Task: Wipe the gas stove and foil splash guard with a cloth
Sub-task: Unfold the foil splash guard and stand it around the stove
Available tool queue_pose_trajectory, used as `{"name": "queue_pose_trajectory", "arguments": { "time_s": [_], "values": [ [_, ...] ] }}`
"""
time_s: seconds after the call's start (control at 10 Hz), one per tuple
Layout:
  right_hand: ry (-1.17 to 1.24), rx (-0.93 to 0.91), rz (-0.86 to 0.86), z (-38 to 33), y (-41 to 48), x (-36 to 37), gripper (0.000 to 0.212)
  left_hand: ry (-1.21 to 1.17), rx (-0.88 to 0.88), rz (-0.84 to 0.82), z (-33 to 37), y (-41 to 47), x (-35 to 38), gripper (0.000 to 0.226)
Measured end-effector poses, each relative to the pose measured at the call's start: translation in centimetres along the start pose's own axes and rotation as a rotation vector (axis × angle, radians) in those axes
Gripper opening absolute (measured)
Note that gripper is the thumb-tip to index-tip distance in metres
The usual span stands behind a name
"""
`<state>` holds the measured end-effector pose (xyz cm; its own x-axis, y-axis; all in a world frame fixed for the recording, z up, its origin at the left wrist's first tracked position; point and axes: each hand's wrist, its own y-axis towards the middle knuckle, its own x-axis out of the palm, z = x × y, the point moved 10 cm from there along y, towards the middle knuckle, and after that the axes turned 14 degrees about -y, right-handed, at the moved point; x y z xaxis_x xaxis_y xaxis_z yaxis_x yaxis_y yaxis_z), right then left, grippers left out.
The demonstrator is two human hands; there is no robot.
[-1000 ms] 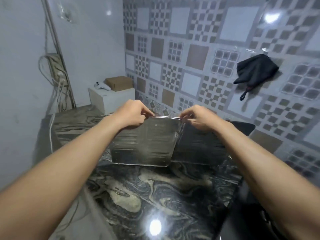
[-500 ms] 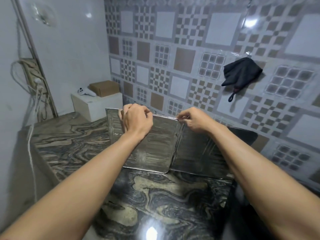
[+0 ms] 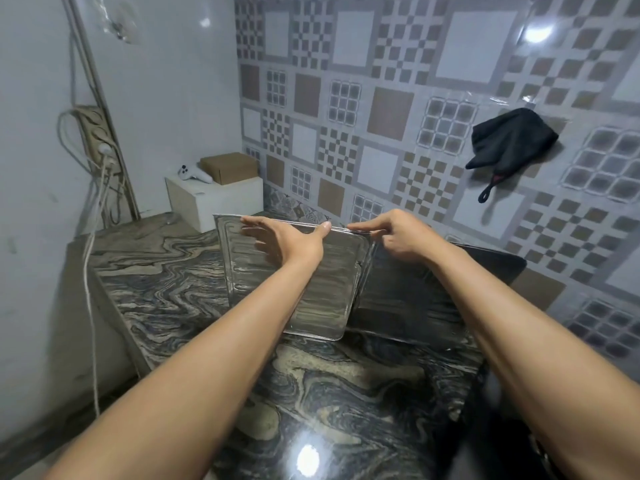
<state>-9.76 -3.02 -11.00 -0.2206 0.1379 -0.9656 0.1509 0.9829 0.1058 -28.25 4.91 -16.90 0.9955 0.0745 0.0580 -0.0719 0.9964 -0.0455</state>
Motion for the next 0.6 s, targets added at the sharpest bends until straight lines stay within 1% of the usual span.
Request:
{"name": "queue_pose_trajectory", "arguments": {
  "time_s": [0.2,0.3,0.4,0.5,0.6],
  "values": [
    [0.038,-0.042,0.007,0.1,0.4,0.2,0.075,-0.012,-0.096,-0.021,-0.4,0.3,0.0,0.143],
    [0.011,-0.056,0.009,0.4,0.8,0.3,0.078,-0.034,-0.123,-0.073,-0.1,0.4,0.5,0.142],
    [-0.019,-0.069,0.010,0.8,1.1,0.6,0.068,-0.053,-0.149,-0.062,-0.3,0.5,0.4,0.122],
    [-0.024,-0.080,0.075,0.9,1.3,0.1,0.052,-0.017,-0.125,-0.017,0.0,0.5,0.1,0.098],
    [-0.078,-0.080,0.140,1.0,1.6,0.1,0.070,-0.076,-0.144,0.079,-0.2,1.1,-1.3,0.100]
  ]
}}
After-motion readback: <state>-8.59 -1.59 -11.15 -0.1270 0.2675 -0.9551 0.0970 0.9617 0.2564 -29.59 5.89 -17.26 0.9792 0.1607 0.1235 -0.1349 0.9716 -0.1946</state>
